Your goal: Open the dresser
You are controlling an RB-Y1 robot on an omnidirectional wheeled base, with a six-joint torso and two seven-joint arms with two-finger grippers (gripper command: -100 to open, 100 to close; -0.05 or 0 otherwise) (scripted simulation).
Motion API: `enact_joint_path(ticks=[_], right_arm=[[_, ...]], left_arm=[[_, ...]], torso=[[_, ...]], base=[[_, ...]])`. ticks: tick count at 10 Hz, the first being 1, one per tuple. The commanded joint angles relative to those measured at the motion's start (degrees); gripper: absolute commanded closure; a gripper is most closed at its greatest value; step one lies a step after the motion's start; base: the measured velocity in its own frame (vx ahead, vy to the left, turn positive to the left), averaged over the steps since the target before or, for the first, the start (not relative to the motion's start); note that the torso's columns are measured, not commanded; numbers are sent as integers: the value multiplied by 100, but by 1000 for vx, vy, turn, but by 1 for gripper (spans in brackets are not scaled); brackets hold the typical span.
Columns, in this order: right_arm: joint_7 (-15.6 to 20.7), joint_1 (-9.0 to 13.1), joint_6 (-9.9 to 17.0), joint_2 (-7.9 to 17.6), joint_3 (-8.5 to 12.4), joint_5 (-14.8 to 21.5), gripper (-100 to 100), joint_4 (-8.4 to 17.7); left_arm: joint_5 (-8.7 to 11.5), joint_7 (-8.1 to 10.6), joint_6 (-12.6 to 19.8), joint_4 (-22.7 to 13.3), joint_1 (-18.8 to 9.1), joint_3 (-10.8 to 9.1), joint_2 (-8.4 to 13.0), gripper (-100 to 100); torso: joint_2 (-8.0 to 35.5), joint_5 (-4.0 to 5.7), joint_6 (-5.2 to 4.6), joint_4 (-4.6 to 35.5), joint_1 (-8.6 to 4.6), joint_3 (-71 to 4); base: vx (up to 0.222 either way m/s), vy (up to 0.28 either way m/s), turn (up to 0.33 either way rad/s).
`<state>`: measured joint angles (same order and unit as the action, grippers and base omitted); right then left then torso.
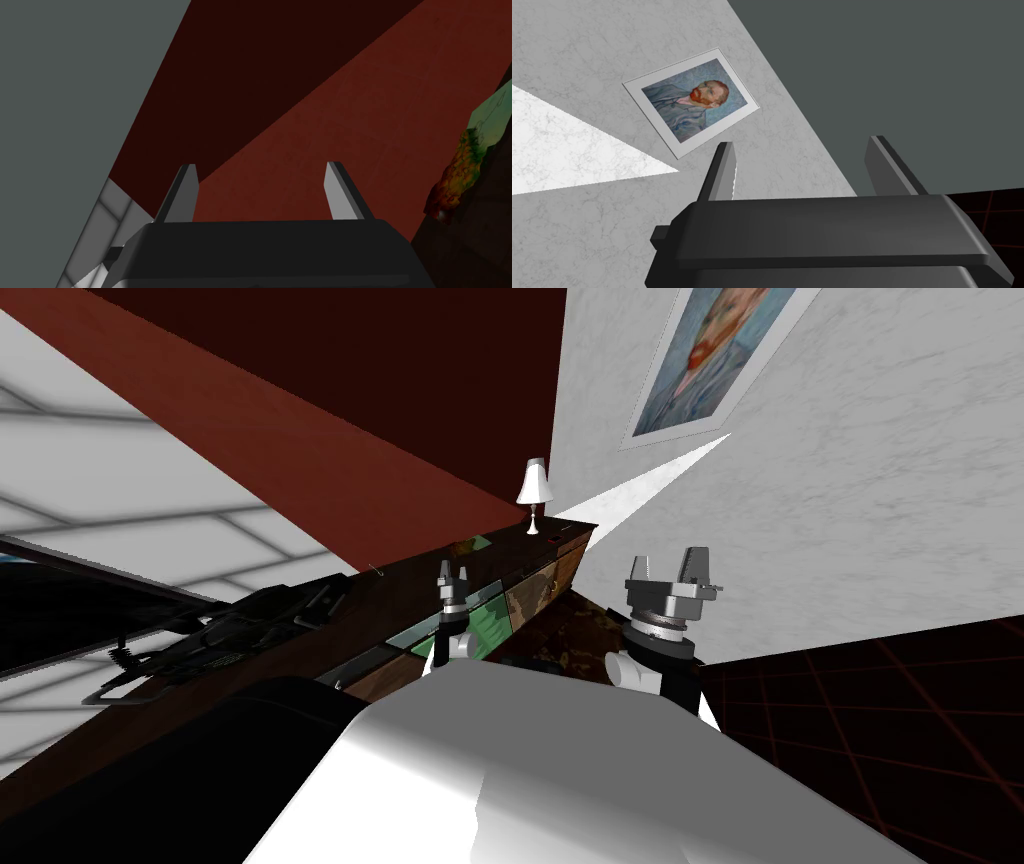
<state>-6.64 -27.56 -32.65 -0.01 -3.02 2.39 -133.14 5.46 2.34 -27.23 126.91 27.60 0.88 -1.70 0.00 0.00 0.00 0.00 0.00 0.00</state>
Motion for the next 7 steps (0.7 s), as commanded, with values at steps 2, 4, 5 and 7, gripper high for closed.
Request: enact_joint_path(ticks=[2, 4, 5, 7], right_arm=[[0, 0, 0, 0, 0, 0, 0, 0], [0, 0, 0, 0, 0, 0, 0, -1], [0, 0, 0, 0, 0, 0, 0, -1], [0, 0, 0, 0, 0, 0, 0, -2]], left_arm=[[0, 0, 0, 0, 0, 0, 0, 0], [0, 0, 0, 1, 0, 0, 0, 0], [0, 0, 0, 1, 0, 0, 0, 0], [0, 0, -1, 1, 0, 0, 0, 0]], torso=[[597, 0, 0, 600, 0, -1200], [1422, 0, 0, 1424, 0, -2850], [1845, 0, 0, 1846, 0, -3692], [2693, 0, 0, 2691, 0, -5381]], base=[[0, 0, 0], [0, 0, 0], [0, 0, 0], [0, 0, 0]])
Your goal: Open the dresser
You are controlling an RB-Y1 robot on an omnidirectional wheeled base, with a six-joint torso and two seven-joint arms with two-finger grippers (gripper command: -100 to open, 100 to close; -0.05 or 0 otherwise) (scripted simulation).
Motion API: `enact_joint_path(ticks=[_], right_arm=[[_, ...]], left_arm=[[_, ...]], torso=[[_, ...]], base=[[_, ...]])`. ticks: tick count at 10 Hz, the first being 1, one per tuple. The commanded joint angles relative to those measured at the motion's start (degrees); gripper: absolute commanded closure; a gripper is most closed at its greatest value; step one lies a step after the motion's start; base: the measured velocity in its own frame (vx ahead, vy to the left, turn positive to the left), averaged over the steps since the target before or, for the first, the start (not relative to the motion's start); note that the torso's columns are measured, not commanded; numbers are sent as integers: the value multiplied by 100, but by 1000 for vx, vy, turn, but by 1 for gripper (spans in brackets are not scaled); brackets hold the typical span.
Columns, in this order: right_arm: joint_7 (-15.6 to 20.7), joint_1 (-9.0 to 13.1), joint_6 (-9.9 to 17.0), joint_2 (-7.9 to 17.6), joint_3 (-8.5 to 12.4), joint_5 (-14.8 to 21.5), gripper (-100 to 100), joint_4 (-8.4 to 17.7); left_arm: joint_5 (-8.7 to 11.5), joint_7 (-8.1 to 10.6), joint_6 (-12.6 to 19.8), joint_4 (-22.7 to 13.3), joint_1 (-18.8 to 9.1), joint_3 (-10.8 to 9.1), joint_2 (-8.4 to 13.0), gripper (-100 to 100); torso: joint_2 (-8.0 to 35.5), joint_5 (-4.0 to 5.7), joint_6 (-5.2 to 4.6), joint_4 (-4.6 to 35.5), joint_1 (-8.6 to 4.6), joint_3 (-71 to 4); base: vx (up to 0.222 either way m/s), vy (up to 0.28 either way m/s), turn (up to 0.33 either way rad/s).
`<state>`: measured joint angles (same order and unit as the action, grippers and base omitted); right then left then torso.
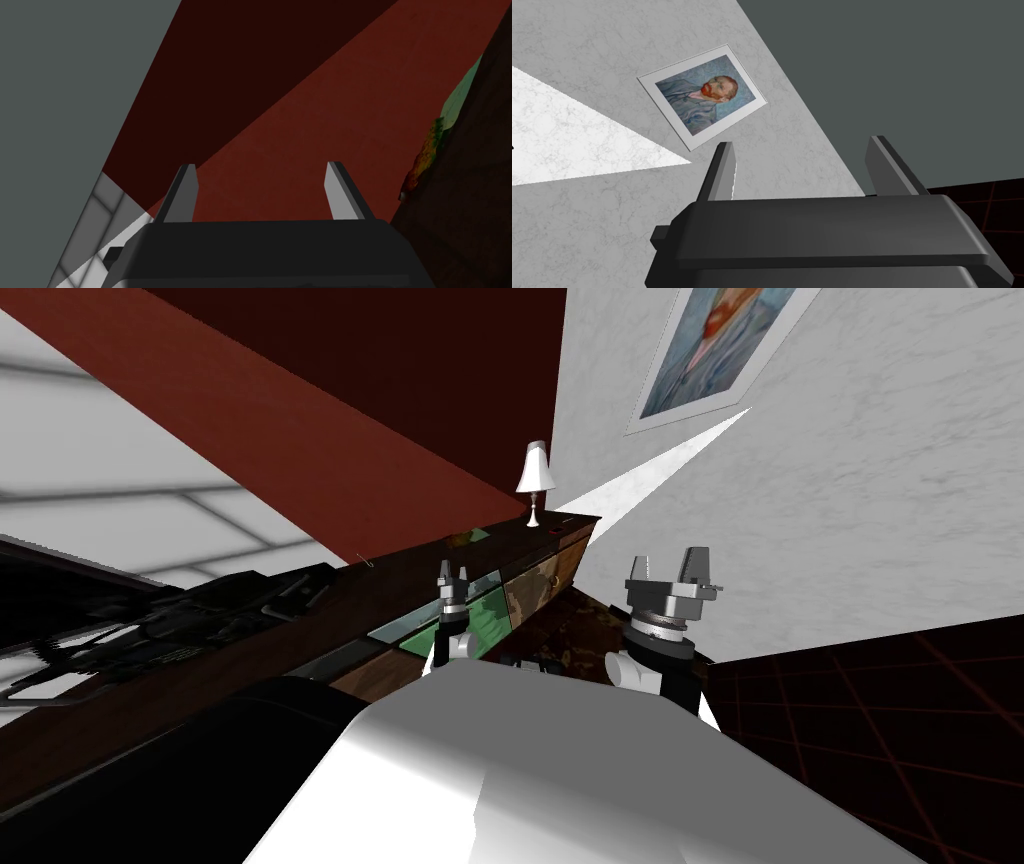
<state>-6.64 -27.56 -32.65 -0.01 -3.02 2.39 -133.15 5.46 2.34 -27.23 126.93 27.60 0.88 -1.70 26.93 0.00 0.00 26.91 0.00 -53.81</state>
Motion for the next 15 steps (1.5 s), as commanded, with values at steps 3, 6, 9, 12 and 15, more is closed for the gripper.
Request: enact_joint_path(ticks=[3, 6, 9, 12, 15], right_arm=[[0, 0, 0, 0, 0, 0, 0, 0], [0, -1, 1, 0, 0, 0, 0, 3], [0, -1, 0, 0, 0, 0, 0, 3], [0, -1, 0, 0, 0, 0, 0, 3], [0, -2, 0, 0, 0, 0, 0, 2]], left_arm=[[-11, -5, -1, -33, -15, 10, 238, -100], [-50, -22, -5, -153, -69, 45, 674, -100], [-146, -65, -13, -443, -200, 130, 1018, -100], [-245, -109, -23, -743, -335, 218, 1017, -100], [-350, -155, -34, -1057, -478, 312, 884, -100]], torso=[[1269, 0, 0, 1269, 0, -2538], [1526, 0, 0, 1529, -1, -3072], [1532, 0, 0, 1536, -1, -3078], [1531, 1, 0, 1536, -3, -3079], [1534, -1, 0, 1537, 2, -3076]], base=[[4, -1, -7], [19, -9, -30], [42, -16, -72], [71, -29, -81], [78, -21, -88]])
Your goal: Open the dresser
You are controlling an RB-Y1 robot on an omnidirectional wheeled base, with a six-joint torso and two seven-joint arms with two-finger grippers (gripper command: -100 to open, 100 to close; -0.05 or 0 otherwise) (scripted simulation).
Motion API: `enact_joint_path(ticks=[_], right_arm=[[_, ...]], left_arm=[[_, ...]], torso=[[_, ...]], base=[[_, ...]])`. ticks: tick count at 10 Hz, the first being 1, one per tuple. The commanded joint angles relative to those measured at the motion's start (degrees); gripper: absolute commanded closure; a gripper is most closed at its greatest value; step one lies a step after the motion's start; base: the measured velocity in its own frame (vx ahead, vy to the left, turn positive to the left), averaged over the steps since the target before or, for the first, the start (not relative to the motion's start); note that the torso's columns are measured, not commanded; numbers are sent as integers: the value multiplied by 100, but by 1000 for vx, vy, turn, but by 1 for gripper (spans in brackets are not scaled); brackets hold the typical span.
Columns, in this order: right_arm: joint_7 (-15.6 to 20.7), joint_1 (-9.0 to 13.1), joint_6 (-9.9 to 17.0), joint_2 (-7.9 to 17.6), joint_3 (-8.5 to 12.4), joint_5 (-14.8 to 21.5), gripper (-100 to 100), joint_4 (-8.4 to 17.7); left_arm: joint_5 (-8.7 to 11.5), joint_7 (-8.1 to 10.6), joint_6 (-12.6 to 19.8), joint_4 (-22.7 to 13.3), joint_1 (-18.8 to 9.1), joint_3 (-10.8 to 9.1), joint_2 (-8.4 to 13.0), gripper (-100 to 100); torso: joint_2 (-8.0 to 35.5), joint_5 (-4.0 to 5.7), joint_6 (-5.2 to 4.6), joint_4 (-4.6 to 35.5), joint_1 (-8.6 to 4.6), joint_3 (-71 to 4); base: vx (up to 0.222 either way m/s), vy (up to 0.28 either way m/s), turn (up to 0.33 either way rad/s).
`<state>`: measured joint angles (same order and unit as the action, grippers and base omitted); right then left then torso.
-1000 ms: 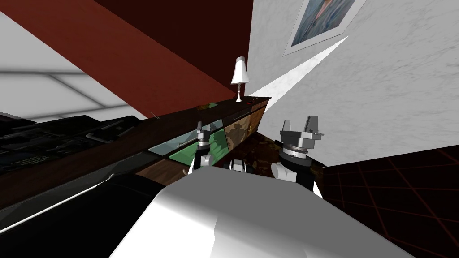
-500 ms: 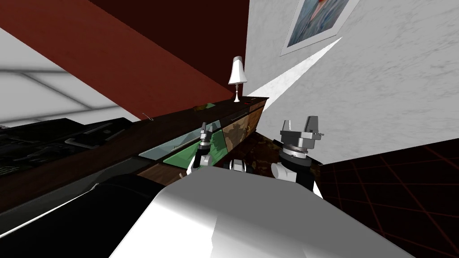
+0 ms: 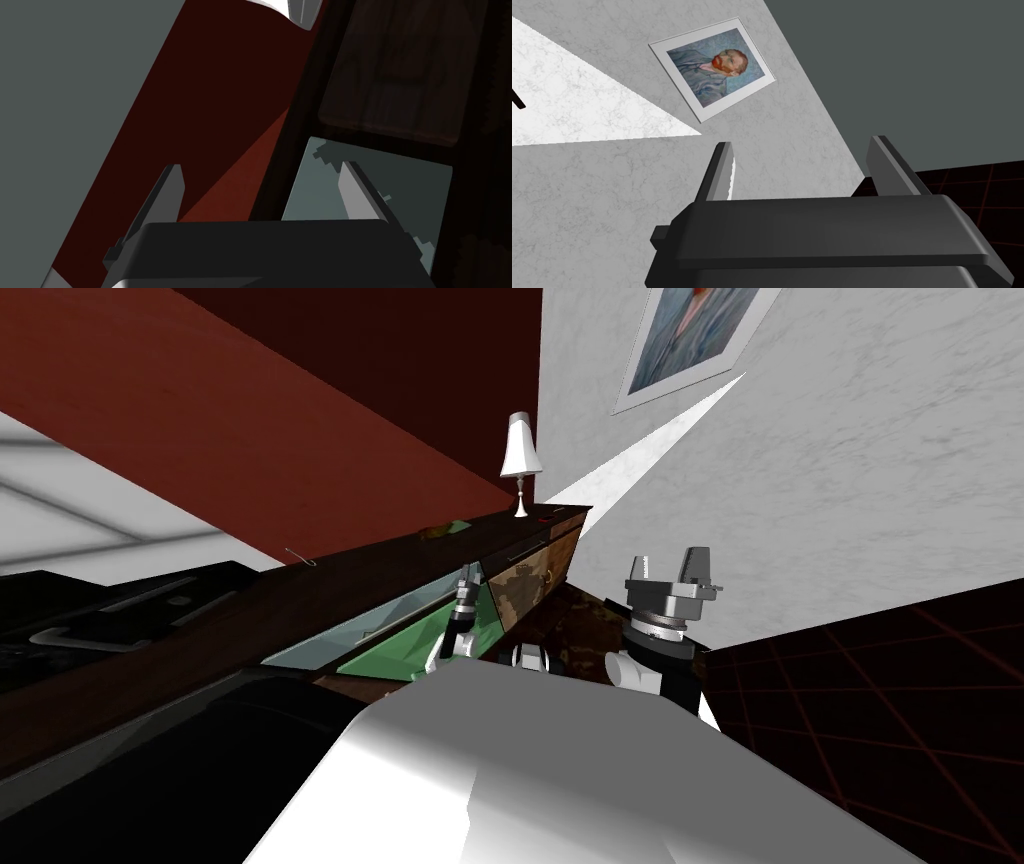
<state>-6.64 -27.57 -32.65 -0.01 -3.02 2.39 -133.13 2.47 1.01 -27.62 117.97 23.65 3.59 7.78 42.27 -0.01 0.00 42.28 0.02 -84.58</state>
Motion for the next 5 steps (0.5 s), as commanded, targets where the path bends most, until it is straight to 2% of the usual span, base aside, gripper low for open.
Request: enact_joint_path(ticks=[1, 5], right_arm=[[0, 0, 0, 0, 0, 0, 0, 0], [0, 0, 0, 0, 0, 0, 0, 0]], left_arm=[[-84, -37, 2, -260, -128, 70, -96, -100], [-269, -119, -15, -818, -380, 234, -103, -100]], torso=[[3, 0, 0, 1, -1, 1], [-5, 1, 0, -1, 0, -3]], base=[[58, -22, -81], [86, -24, -111]])
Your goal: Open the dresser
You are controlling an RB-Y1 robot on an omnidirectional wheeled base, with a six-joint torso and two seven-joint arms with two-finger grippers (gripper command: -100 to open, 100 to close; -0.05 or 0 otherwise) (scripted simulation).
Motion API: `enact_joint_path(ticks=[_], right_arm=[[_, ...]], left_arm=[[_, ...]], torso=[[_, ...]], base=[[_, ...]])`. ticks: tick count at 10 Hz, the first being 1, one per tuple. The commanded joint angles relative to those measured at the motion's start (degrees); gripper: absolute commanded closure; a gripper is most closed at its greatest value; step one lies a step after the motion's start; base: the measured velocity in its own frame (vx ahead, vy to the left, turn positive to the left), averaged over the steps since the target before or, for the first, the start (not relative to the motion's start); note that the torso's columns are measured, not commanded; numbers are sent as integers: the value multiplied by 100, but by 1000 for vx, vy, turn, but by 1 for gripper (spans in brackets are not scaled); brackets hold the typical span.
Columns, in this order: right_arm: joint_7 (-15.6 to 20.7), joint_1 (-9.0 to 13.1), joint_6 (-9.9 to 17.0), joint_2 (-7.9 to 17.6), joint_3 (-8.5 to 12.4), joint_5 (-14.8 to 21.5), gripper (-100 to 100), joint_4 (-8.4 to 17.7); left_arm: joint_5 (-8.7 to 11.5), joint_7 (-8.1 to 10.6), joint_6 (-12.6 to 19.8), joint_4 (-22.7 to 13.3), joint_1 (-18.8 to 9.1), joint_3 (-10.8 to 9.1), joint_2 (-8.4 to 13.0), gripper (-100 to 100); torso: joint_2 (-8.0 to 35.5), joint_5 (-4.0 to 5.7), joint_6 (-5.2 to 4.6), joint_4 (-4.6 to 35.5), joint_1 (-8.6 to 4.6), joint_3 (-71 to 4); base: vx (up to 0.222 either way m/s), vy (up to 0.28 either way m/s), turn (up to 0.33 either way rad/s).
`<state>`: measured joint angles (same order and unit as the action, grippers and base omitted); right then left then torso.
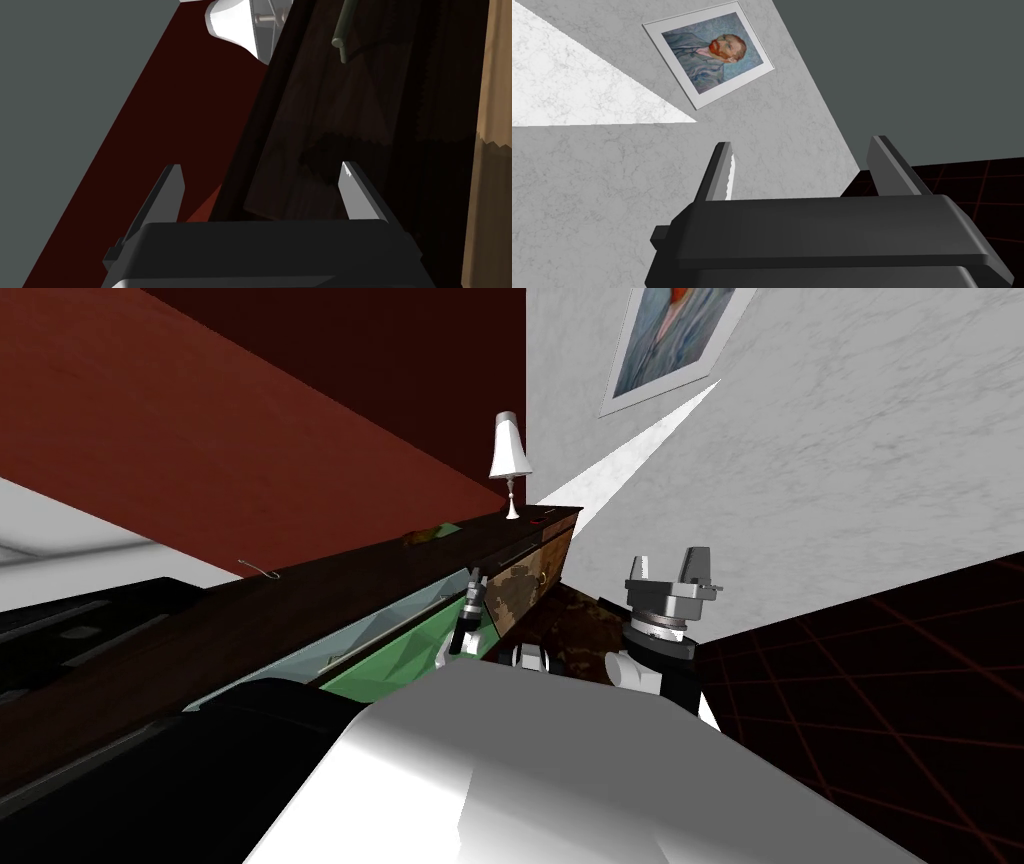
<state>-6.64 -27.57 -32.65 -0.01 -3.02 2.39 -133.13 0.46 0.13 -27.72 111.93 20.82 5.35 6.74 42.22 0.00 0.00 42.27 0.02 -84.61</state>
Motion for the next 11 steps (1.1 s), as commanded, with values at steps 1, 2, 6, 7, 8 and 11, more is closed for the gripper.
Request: enact_joint_path(ticks=[1, 2, 6, 7, 8, 11], right_arm=[[0, 0, 0, 0, 0, 0, 0, 0], [0, 0, 0, 0, 0, 0, 0, 0], [0, 0, 0, 0, 0, 0, 0, 0], [0, 0, 0, 0, 0, 0, 0, 0], [0, 0, 0, 0, 0, 0, 0, 0], [0, 0, 0, 0, 0, 0, 0, 0]], left_arm=[[-89, -40, -8, -279, -126, 78, -3, -100], [-133, -60, -12, -410, -186, 116, -10, -100], [-205, -91, 2, -632, -310, 176, -8, -100], [-202, -85, 156, -489, -319, 172, 7, -100], [-199, -80, 237, -410, -320, 168, 14, -100], [-204, -87, 116, -529, -318, 174, 3, 100]], torso=[[2, -2, 0, 0, 4, 1], [9, -1, 0, 2, 1, 5], [8, 0, 0, 2, -1, 5], [14, 0, 1, 3, 1, 8], [9, -1, 0, 3, 0, 6], [12, 0, 0, 2, -2, 7]], base=[[80, -14, -61], [72, -20, -82], [48, -11, -63], [36, -4, -1], [63, -3, -6], [20, -4, 0]])
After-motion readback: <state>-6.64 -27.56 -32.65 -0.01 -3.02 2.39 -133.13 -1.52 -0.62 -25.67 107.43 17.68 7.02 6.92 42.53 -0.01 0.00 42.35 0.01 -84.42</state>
